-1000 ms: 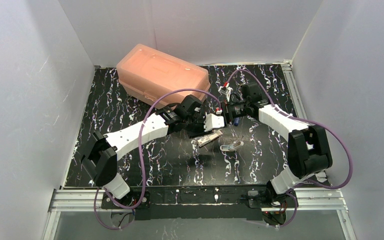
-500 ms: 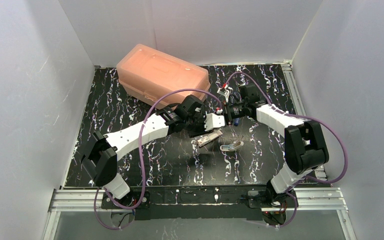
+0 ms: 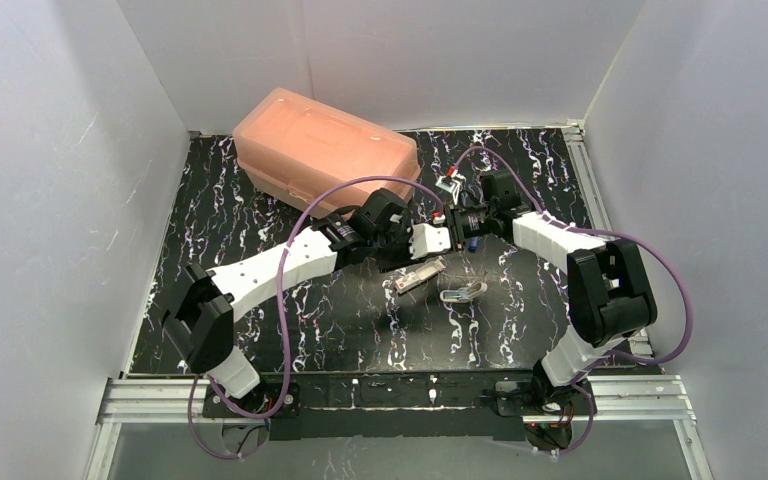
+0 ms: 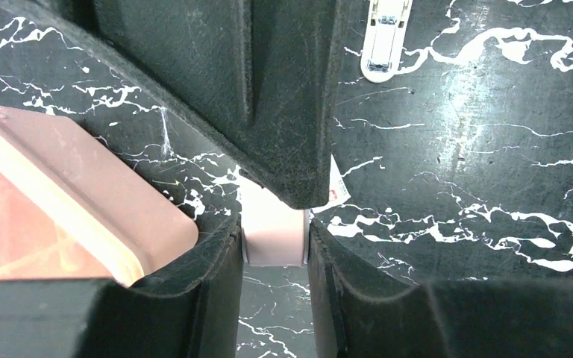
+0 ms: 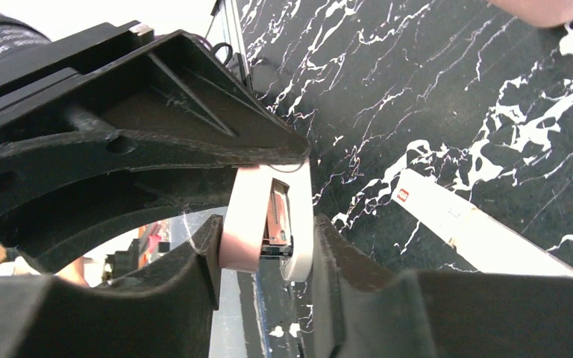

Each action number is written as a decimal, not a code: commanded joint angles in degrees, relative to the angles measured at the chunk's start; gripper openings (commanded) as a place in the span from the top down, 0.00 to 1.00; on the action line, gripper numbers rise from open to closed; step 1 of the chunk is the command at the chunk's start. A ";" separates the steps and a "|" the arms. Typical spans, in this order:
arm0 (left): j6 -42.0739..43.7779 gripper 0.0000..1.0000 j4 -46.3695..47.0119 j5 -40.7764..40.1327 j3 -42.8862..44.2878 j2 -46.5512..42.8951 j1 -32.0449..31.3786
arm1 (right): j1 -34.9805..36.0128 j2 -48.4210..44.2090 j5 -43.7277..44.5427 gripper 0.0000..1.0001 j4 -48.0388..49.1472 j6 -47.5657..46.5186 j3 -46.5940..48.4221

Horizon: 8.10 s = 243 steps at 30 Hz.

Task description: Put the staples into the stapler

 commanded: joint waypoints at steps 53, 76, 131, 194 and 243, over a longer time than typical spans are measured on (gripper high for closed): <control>2.66 0.86 14.83 20.71 -10.76 -6.03 6.58 | -1.13 -9.00 -3.46 0.97 24.16 18.40 -11.02; -0.30 1.00 15.31 13.78 -6.33 -3.86 4.87 | -0.71 -8.77 -1.77 0.21 20.58 17.42 -9.66; 9.25 1.00 17.67 1.67 -8.01 -0.99 0.10 | -1.75 -8.15 -0.89 0.99 22.74 18.83 -10.35; 23.99 0.68 -14.28 9.12 -9.51 10.47 21.11 | -3.60 -27.36 25.47 0.01 -23.37 -38.64 -9.12; -9.44 0.28 12.75 33.69 -17.00 -7.74 15.42 | -3.66 -18.69 40.46 0.25 -37.27 -71.59 -6.52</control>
